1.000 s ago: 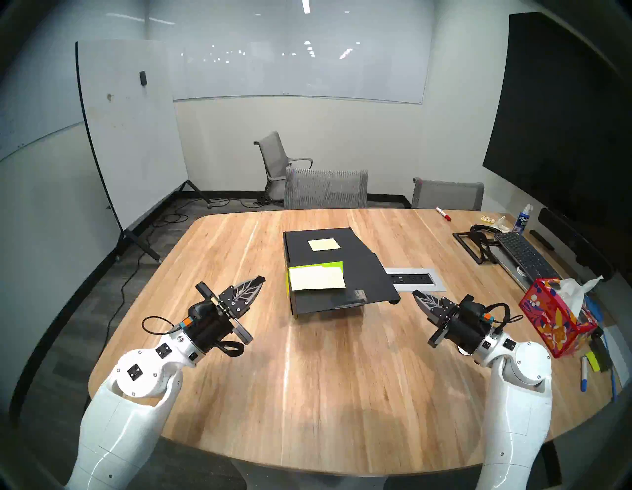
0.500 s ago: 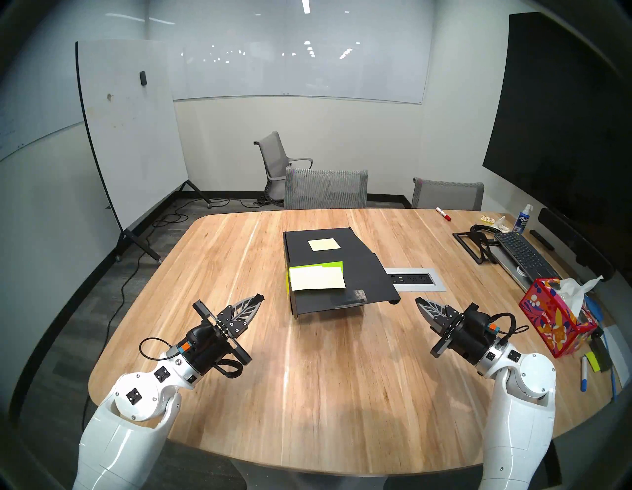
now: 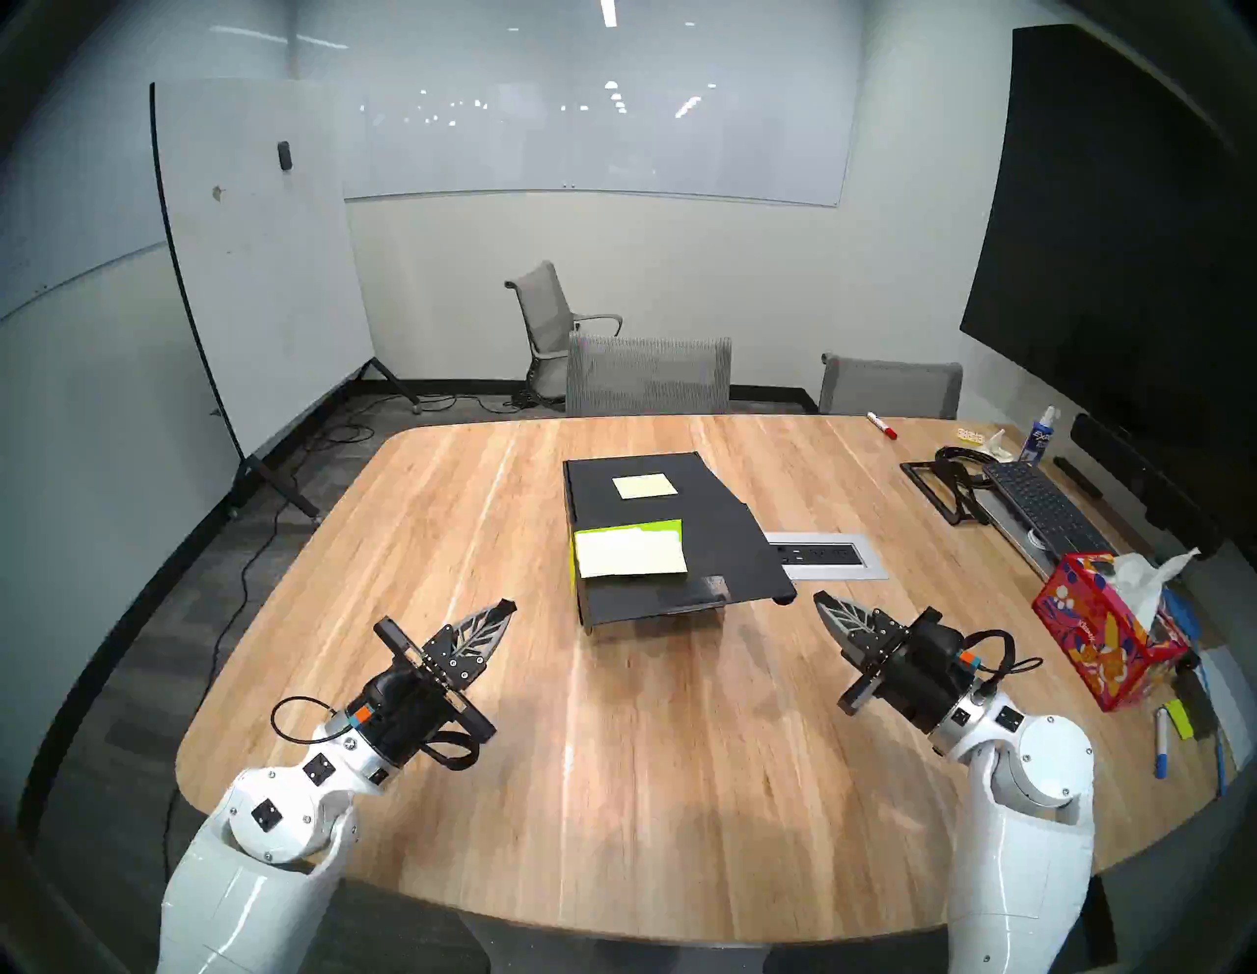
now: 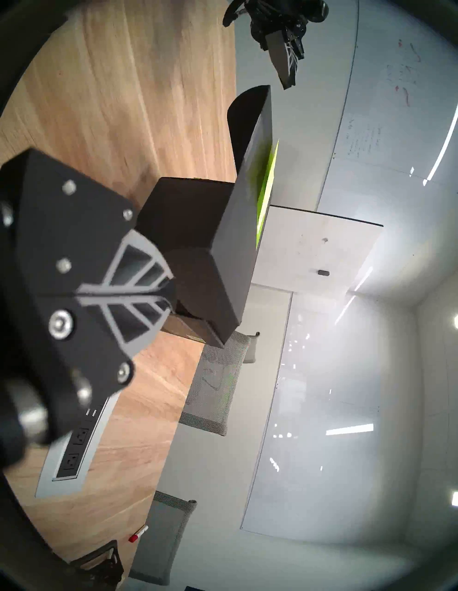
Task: Open the box and place the mouse inside
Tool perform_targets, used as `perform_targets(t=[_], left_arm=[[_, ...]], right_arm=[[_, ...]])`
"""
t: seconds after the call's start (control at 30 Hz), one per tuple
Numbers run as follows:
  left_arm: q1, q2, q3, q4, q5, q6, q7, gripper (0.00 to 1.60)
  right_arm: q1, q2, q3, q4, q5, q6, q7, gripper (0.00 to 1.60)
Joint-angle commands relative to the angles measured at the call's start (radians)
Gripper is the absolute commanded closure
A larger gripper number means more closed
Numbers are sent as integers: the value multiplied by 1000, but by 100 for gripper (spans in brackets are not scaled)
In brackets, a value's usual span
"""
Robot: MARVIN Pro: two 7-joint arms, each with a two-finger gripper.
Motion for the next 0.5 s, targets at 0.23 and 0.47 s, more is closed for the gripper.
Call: perform_targets(t=[0.23, 0.47], left_arm=[[8, -7, -25, -7, -20, -28, 11, 160], [24, -26, -34, -42, 64, -35, 40, 0]], right_arm=[[-34, -12, -44, -49, 1, -10, -88, 160], [-52, -17, -44, -64, 0, 7, -139, 0]])
